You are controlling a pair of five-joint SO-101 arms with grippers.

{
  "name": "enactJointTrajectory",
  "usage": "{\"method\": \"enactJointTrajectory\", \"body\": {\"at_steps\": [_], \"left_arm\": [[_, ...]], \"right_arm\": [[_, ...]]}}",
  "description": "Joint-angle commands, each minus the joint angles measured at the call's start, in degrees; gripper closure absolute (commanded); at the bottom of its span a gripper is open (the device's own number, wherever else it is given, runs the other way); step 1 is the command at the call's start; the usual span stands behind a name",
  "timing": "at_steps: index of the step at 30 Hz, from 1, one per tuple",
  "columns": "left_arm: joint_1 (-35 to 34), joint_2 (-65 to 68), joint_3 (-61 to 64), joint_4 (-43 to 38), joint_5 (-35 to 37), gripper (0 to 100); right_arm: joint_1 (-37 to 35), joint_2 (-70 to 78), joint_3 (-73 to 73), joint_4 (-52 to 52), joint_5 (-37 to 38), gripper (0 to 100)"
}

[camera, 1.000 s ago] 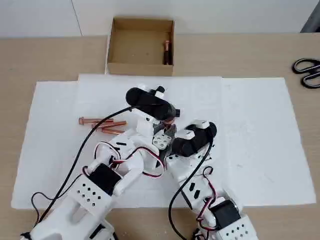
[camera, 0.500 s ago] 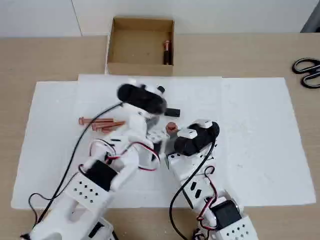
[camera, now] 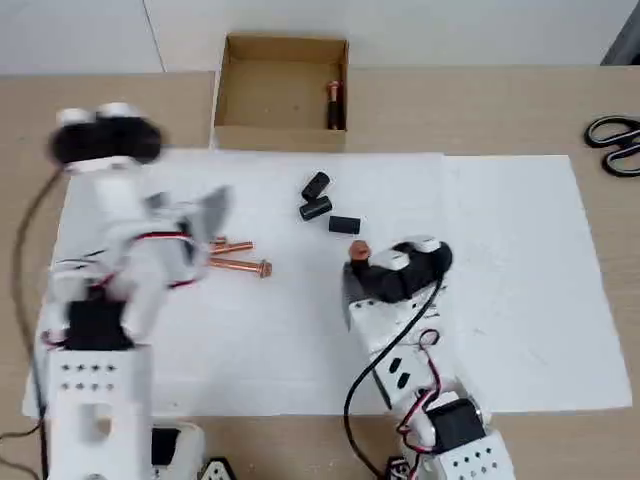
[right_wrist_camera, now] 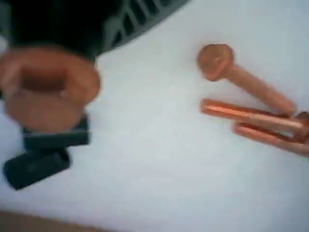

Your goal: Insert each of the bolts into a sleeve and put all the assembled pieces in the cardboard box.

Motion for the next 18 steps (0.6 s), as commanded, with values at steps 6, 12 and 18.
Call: {"method": "enactJointTrajectory", "body": {"at_steps": [6, 12, 18], "left_arm": [[-5.1, -0.5, -2.8, 6.7, -4.4, 73], [-5.3, -0.5, -2.8, 6.9, -4.3, 73], [-5.5, -0.6, -2.7, 6.9, -4.4, 73]], "right_arm": [[7.8, 7.8, -13.5, -12.4, 6.2, 99.5], [7.9, 37.2, -34.3, -24.0, 9.8, 99.5], [7.6, 72.4, -61.8, -31.5, 9.4, 99.5]]}}
